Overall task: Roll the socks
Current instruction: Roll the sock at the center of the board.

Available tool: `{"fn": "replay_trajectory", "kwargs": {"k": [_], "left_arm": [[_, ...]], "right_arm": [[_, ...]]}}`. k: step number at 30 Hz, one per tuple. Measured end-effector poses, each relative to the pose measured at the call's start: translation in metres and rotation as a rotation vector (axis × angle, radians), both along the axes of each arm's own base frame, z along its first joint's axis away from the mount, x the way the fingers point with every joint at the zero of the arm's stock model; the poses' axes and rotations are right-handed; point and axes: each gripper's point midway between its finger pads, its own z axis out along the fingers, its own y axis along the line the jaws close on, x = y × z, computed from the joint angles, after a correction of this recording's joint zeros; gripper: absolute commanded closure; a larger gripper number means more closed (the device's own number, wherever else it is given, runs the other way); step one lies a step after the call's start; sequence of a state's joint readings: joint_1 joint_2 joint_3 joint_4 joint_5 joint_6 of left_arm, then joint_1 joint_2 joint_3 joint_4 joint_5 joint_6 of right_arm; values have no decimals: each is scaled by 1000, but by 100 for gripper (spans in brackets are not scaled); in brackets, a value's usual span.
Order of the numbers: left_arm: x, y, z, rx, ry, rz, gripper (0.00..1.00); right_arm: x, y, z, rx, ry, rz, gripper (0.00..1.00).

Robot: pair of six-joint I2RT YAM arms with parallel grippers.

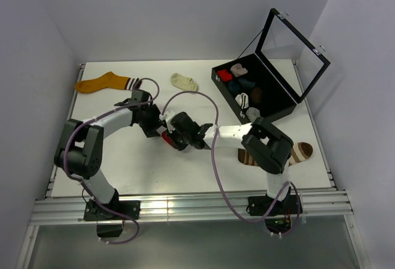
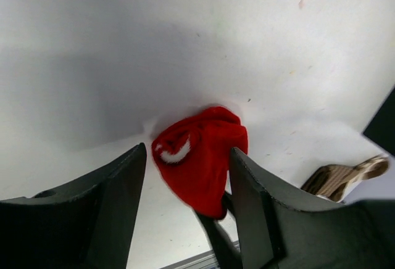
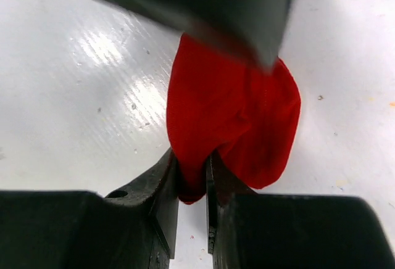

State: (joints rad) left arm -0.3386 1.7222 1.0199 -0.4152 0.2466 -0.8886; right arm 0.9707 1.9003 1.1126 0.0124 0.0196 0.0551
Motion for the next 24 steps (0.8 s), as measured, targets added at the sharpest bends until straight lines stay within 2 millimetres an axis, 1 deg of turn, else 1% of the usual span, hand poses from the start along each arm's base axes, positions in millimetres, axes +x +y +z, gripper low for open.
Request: {"fn": "replay_trajectory", "kwargs": {"k": [4,6,9,11,16,20,22,23,24], "left_arm": [[8,22,22,-30,-67,87,37],[11,30,31,-45,-102,119,37],[8,28,35,-77,-132,122,37],[2,26,29,-93,-124,117,38],[-20,21,9,-115,-62,112,43],[-25,8,4,-127,-47,86,46],[-27,4,-1,-124,-38,77,50],[-28,3,-4,-121,-28,75,52],[-29,3,-7,-119,-22,74,54]], "right_arm": [[1,-2,3,116,162,17,100],[-1,-4,3,168,248,25,100],[-3,-5,2,244,379,37,100],[-4,-3,2,301,472,47,100],[-8,2,1,392,620,64,100],[-11,4,0,440,696,70,100],[-11,3,1,449,715,64,100],[-10,3,0,451,719,62,100],[-11,3,0,450,722,61,94]]}}
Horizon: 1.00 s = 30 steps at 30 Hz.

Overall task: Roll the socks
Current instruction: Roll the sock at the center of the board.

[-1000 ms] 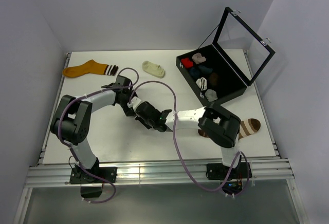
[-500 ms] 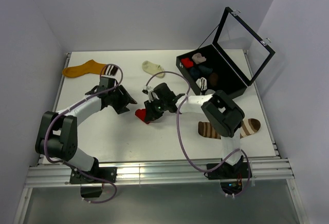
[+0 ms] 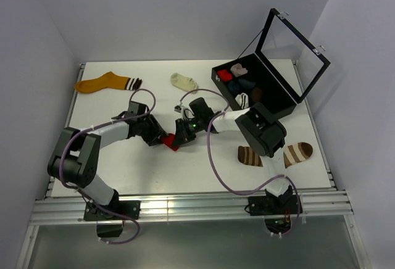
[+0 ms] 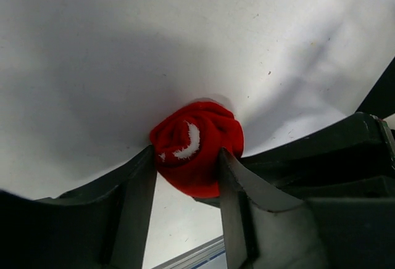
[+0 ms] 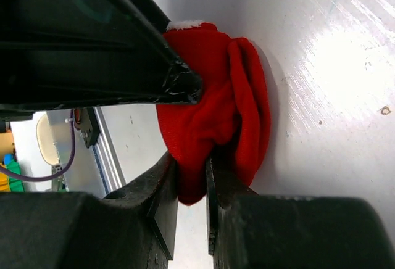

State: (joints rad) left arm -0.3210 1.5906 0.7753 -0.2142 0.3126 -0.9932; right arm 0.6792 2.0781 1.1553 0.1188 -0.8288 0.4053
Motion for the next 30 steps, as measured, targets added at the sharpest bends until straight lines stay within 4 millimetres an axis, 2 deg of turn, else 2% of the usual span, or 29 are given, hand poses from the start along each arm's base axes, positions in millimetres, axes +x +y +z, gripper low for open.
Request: {"fn": "replay_trajectory", "kwargs": {"k": [2,3,6,11,16,18,23,26,30], "left_arm": [[1,0,-3,3,8,1,60],[2,-1,-4,5,10,0,62],[7,-4,-4,8,21,-10,63],[14,-9,-4,27,39,-43,63],[17,-11,-3,58,58,-82,63],[17,-11,-3,70,64,-90,62],[18,-11,-3,89,82,-106,62],[18,-11,-4,96,92,-115,61],[18,-12,-3,102,103,-124,61]], "right_arm": [[0,0,0,-2,1,0,86],[0,0,-1,-4,0,-2,77],[2,-2,0,-19,-11,-14,61],[9,-10,7,-97,-108,-55,48],[18,-23,17,-220,-287,-108,43],[22,-25,28,-286,-413,-134,41],[12,-9,43,-381,-649,-122,41],[1,1,42,-438,-750,-90,41],[3,6,33,-512,-836,-81,43]]}}
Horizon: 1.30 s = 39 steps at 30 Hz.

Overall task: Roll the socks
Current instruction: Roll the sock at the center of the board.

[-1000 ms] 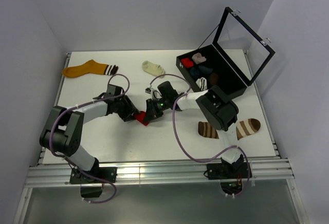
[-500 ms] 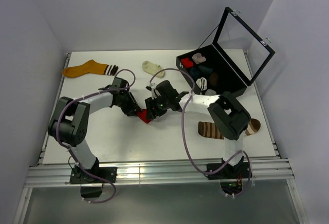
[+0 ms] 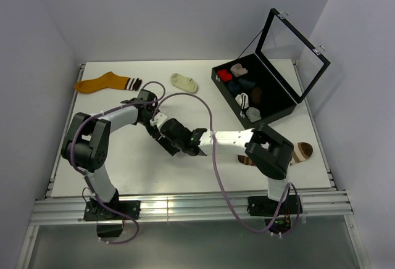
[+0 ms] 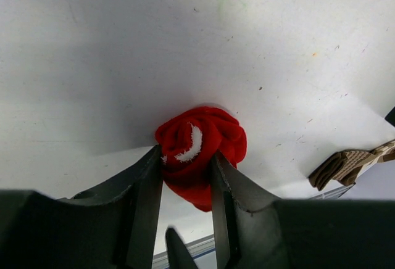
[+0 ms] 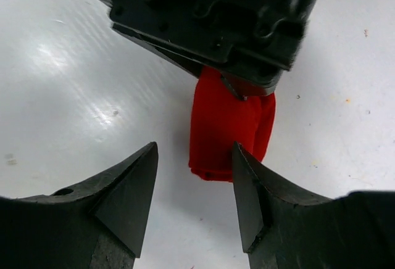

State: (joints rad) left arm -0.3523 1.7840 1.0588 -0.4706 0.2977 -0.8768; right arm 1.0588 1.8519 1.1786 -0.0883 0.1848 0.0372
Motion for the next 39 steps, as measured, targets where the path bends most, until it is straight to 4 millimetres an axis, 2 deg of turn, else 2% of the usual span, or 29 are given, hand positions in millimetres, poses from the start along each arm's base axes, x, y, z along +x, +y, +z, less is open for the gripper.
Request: {"fn": "replay_trajectory", "kwargs": {"k": [4,7,8,10,11,13,18,24,27,31,39], "left_arm": [[0,-1,0,7,6,-3,61],[1,0,0,9,4,-2,61],[1,0,0,9,3,-2,60],[2,0,0,9,-1,-2,57],[2,-1,0,8,-4,-2,55],[4,0,0,10,-10,-3,50],[5,3,4,21,-39,12,40],[10,14,35,-21,-150,86,38],[13,23,45,-42,-192,135,38],[15,28,42,-55,-199,166,39],[-4,18,23,-71,-157,152,42]], "right_arm": [[7,-5,-16,-78,-52,-19,50],[16,-8,-22,-114,-90,-42,61],[17,-8,-23,-120,-97,-47,71],[18,-8,-22,-121,-105,-51,82],[19,-8,-22,-119,-107,-50,92],[19,-6,-22,-110,-104,-46,100],[21,-5,-21,-20,-27,-33,100],[23,-8,-19,124,132,-11,100],[22,-9,-18,203,223,9,100],[19,-12,-17,293,354,28,100],[13,-14,-19,434,581,58,100]]}}
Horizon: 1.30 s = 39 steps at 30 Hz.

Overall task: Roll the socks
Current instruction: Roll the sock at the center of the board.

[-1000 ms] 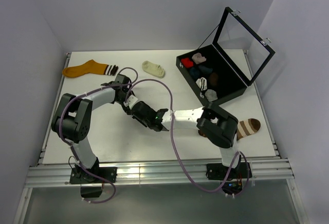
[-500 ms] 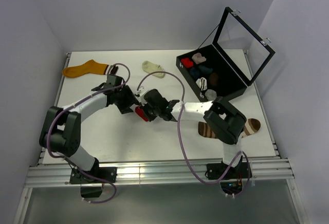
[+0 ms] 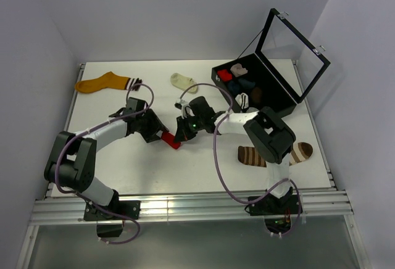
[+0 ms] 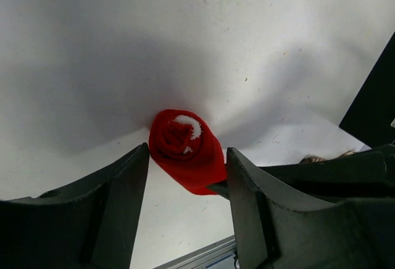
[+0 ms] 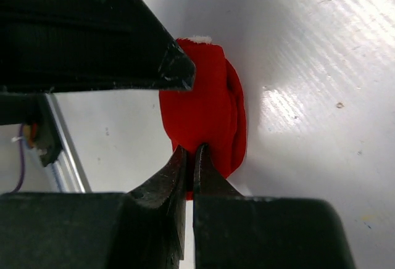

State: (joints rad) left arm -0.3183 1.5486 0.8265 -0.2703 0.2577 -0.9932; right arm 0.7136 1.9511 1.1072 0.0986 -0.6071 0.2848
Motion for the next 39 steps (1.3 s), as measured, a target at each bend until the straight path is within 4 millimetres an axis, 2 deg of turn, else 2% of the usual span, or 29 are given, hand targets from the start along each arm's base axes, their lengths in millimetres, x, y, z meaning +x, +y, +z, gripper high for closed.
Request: {"fn": "replay_trajectory", "kwargs": {"k": [5,14,20,24,26,27,29,30,32,33,39], "left_arm": [[-2,-7,-2,-6,0,-8,42],[-6,-8,-19,2,38,-7,43],[-7,-8,-21,3,37,-9,43],[-7,-9,-22,0,30,-10,53],[-6,-9,-23,-1,30,-11,58],[-6,-10,-25,-1,32,-12,60],[-5,-11,-26,-5,37,-16,64],[-4,-11,-26,-4,41,-16,64],[-3,-13,-26,0,54,-22,64],[-2,-13,-26,3,61,-25,63],[-2,-17,-26,42,114,-62,63]], "right_arm": [[-2,2,-2,47,89,13,100],[-1,2,-4,81,191,5,100],[-1,2,-6,98,255,0,100],[0,2,-6,104,275,-3,99],[0,1,-6,101,273,-5,95],[1,1,-6,99,270,-8,88],[1,0,-5,87,259,-17,81],[2,0,-4,77,246,-24,73],[3,-1,-3,49,209,-41,66],[3,-2,-1,31,184,-49,59],[4,-10,1,-123,-11,-113,43]]}}
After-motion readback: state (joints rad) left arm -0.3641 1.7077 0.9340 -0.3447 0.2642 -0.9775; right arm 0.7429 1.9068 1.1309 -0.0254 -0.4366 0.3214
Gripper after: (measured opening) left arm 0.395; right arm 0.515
